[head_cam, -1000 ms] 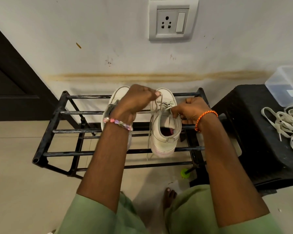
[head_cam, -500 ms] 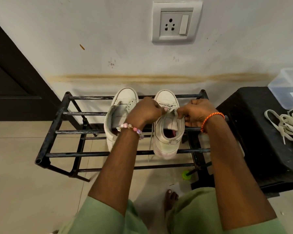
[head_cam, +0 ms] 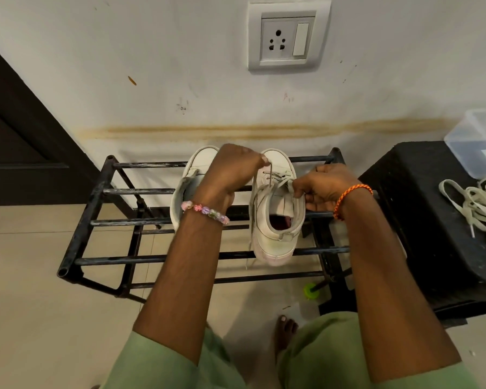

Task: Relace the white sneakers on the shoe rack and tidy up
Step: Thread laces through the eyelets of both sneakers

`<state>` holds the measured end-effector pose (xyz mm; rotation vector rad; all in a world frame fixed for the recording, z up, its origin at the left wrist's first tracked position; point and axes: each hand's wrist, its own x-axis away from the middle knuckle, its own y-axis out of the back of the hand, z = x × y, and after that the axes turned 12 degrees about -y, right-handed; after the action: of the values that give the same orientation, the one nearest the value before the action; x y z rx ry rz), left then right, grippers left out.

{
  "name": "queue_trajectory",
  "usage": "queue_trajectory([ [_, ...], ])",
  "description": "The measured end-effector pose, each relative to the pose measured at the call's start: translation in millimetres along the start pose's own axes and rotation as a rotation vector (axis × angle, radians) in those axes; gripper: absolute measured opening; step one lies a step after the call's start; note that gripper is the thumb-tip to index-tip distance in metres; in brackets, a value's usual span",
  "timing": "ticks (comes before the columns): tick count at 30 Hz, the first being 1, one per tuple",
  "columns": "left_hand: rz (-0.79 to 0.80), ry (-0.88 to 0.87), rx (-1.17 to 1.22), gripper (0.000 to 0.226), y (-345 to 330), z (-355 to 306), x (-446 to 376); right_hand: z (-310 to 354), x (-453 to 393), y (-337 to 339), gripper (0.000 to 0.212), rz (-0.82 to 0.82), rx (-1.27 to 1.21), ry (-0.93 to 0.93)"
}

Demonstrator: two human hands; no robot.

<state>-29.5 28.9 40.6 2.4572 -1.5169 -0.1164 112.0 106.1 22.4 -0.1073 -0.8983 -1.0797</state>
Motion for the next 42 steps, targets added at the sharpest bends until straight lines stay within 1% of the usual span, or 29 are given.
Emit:
queue_trajectory([
  [3,-0.027,-0.036,0.328,0.022,6.3,-13.0,3.3,-0.2,0.1,-0.5,0.021,0.011,-0.006,-0.002],
  [4,-0.022,-0.022,0.383,0.023,8.6,-15.7,4.6,-0.1,0.2,-0.6,0.022,0.016,-0.011,-0.005],
  [5,-0.016,-0.004,0.389,0.023,10.0,-16.6,5.5,-0.1,0.0,-0.6,0.022,0.021,-0.015,-0.009],
  [6,-0.007,0.007,0.322,0.021,10.6,-15.2,5.7,-0.2,0.0,-0.5,0.022,0.024,-0.016,-0.012],
  [9,0.118,-0.017,-0.134,0.012,6.0,-0.5,3.9,-0.7,-0.1,0.1,0.021,0.026,-0.018,-0.018],
  [11,0.189,-0.01,-0.34,0.007,-1.4,13.7,1.6,-0.7,-0.1,-0.2,0.021,0.024,-0.018,-0.023],
  [12,0.197,0.0,-0.398,0.009,-5.1,19.8,1.1,-0.4,0.2,-0.5,0.021,0.021,-0.021,-0.024],
  [14,0.161,0.011,-0.472,0.011,-9.8,29.2,-1.0,0.3,0.8,-0.6,0.022,0.016,-0.022,-0.022],
  [16,0.125,0.009,-0.463,0.01,-12.4,31.2,-2.4,0.7,0.9,0.2,0.022,0.016,-0.019,-0.021],
  [18,0.098,0.016,-0.375,0.006,-12.6,29.4,-3.6,0.5,0.5,1.2,0.022,0.02,-0.015,-0.024],
  [21,0.042,0.041,-0.088,0.004,-5.8,21.6,-4.4,0.0,-0.8,0.7,0.023,0.01,-0.017,-0.027],
  [25,-0.038,0.082,0.279,0.01,6.8,14.8,-6.5,-1.7,-3.3,-1.1,0.024,0.01,-0.038,-0.024],
  [27,-0.031,0.135,0.474,0.012,8.9,14.1,-5.4,-1.8,-4.1,-1.9,0.023,0.017,-0.03,-0.028],
  [29,0.018,0.157,0.555,0.013,7.4,16.0,-4.2,-1.6,-4.2,-1.7,0.023,0.03,-0.026,-0.04],
  [30,0.03,0.153,0.503,0.011,5.1,17.6,-4.3,-1.5,-3.8,-0.9,0.022,0.042,-0.024,-0.047],
  [31,0.033,0.129,0.369,0.006,2.6,20.2,-5.3,-1.4,-3.6,0.3,0.022,0.06,-0.027,-0.054],
  [32,0.045,0.092,0.186,0.003,1.0,22.7,-5.7,-1.2,-3.1,1.7,0.021,0.081,-0.033,-0.061],
  [34,0.131,0.028,-0.142,0.011,-2.6,29.5,-5.9,-1.6,-3.0,5.0,0.018,0.117,-0.038,-0.071],
  [35,0.191,0.012,-0.229,0.013,-4.3,31.3,-4.4,-2.0,-3.2,6.1,0.017,0.129,-0.035,-0.071],
  [37,0.236,0.005,-0.262,0.019,-5.8,34.2,-1.1,-2.8,-3.9,7.9,0.019,0.136,-0.015,-0.051],
  [40,0.185,-0.028,-0.28,0.02,-4.5,36.1,-0.5,-4.3,-4.3,7.9,0.019,0.151,0.014,-0.001],
  [42,0.181,-0.005,-0.29,0.017,-5.2,36.2,-2.3,-5.5,-5.3,8.1,0.019,0.169,0.01,0.009],
])
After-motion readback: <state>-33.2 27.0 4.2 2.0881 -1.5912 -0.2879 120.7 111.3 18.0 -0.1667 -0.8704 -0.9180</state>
